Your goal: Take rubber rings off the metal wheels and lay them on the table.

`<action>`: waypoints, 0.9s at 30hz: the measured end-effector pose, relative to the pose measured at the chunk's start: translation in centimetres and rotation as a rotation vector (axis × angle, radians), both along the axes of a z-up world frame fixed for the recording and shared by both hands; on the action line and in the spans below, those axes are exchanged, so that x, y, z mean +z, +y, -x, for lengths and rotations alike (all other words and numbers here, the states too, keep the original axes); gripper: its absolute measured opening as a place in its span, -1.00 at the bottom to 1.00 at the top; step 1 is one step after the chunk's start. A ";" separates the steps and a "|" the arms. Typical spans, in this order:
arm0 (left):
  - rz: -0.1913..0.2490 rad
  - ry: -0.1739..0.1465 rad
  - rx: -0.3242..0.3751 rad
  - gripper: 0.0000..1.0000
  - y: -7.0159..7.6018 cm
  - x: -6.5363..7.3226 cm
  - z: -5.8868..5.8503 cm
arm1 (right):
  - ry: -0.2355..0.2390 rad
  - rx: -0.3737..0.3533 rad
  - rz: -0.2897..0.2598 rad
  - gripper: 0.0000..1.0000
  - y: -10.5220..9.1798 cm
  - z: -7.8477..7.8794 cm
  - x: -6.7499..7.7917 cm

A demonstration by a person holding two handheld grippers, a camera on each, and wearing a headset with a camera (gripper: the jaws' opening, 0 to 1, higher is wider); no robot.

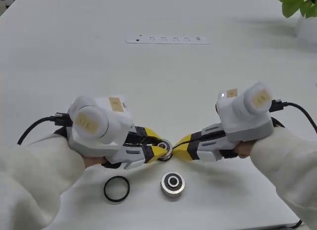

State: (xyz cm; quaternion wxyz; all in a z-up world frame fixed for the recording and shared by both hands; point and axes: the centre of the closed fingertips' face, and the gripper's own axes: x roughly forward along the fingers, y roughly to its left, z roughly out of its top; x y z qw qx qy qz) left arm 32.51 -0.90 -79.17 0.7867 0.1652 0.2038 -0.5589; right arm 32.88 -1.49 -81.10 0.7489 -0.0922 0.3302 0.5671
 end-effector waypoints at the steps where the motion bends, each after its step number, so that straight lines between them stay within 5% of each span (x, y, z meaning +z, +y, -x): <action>1: 0.000 -0.002 0.000 -0.72 0.0 0.0 0.0 | 0.010 -0.008 -0.002 -1.00 0.0 0.0 0.0; 15: 0.004 -0.015 0.009 -0.73 -0.1 0.0 0.0 | 0.120 -0.118 -0.084 -1.00 -0.2 -0.9 1.0; 27: -0.002 -0.034 0.003 -0.73 -0.1 0.0 0.0 | 0.151 -0.138 -0.104 -1.00 0.2 -0.4 1.5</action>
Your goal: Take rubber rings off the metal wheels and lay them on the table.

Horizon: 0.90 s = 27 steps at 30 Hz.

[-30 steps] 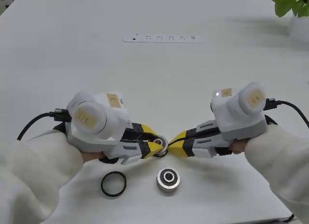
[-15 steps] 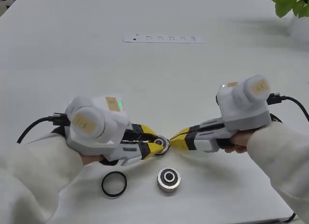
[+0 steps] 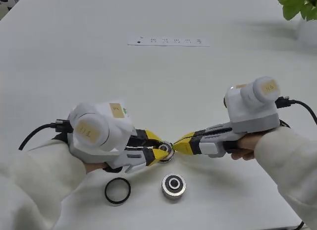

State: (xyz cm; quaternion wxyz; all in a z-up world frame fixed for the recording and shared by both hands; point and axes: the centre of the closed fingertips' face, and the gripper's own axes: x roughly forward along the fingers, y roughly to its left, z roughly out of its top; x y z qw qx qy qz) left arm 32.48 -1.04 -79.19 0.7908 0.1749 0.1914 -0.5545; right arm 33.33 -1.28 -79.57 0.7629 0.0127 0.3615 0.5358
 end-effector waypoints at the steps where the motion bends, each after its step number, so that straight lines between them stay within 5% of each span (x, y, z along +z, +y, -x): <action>1: -0.001 -0.001 0.001 -0.73 0.0 0.0 0.0 | 0.001 -0.001 0.000 -1.00 0.0 0.0 0.0; 27: 0.004 -0.002 0.002 -0.73 0.0 0.1 0.0 | -0.016 0.026 -0.008 -1.00 0.6 0.6 0.7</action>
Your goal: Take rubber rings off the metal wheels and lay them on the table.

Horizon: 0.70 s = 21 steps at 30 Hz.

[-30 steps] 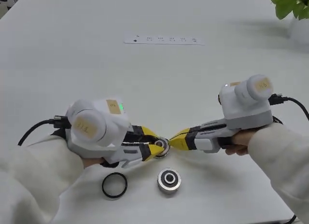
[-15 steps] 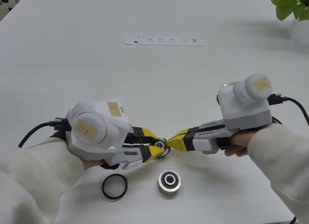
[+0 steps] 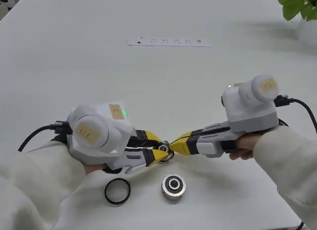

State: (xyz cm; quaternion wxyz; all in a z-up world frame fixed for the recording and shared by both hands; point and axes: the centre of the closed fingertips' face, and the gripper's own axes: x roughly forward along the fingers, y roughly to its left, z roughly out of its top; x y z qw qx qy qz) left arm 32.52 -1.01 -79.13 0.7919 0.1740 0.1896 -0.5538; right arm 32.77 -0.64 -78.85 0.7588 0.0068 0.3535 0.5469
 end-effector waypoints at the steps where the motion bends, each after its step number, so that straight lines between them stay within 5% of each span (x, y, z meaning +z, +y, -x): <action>1: 0.000 0.001 0.001 -0.73 0.0 0.0 0.0 | -0.021 0.013 0.013 -1.00 0.1 0.1 -0.1; 14: -0.029 0.021 0.007 -0.70 0.2 0.1 0.2 | -0.026 0.006 -0.013 -1.00 0.2 -0.2 0.7; 21: -0.030 0.036 -0.034 -0.48 0.4 1.0 1.2 | -0.026 0.004 -0.022 -1.00 0.5 -0.1 1.2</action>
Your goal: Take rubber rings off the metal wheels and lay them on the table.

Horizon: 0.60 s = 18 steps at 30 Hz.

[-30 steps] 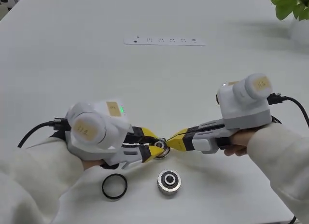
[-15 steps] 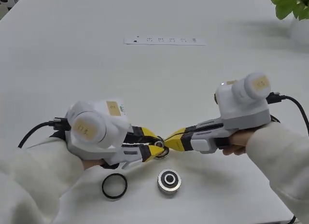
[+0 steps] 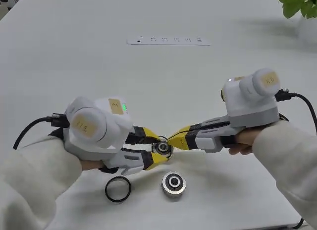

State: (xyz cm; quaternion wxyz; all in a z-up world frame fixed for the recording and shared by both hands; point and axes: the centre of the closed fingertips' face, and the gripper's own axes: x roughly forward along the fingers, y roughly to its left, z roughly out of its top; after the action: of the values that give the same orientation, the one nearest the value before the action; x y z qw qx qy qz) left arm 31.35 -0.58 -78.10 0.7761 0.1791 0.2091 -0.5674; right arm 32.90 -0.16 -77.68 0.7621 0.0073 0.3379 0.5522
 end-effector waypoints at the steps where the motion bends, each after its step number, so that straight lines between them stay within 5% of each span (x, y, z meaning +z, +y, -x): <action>1: 0.004 0.004 -0.001 -0.46 0.0 0.2 0.1 | 0.001 -0.001 -0.003 -1.00 0.0 0.0 0.1; 9: 0.051 -0.045 0.026 -0.17 1.4 3.4 -0.1 | -0.006 -0.001 -0.018 -1.00 0.3 0.0 0.8; 18: 0.049 -0.077 0.072 0.13 4.2 5.6 0.5 | -0.010 -0.003 -0.050 -1.00 1.0 0.3 2.0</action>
State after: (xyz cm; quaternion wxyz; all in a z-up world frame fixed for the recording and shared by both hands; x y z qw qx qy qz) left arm 30.90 3.65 -72.52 0.8077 0.1741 0.1714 -0.5366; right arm 32.56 0.83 -75.69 0.7641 0.0241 0.3203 0.5594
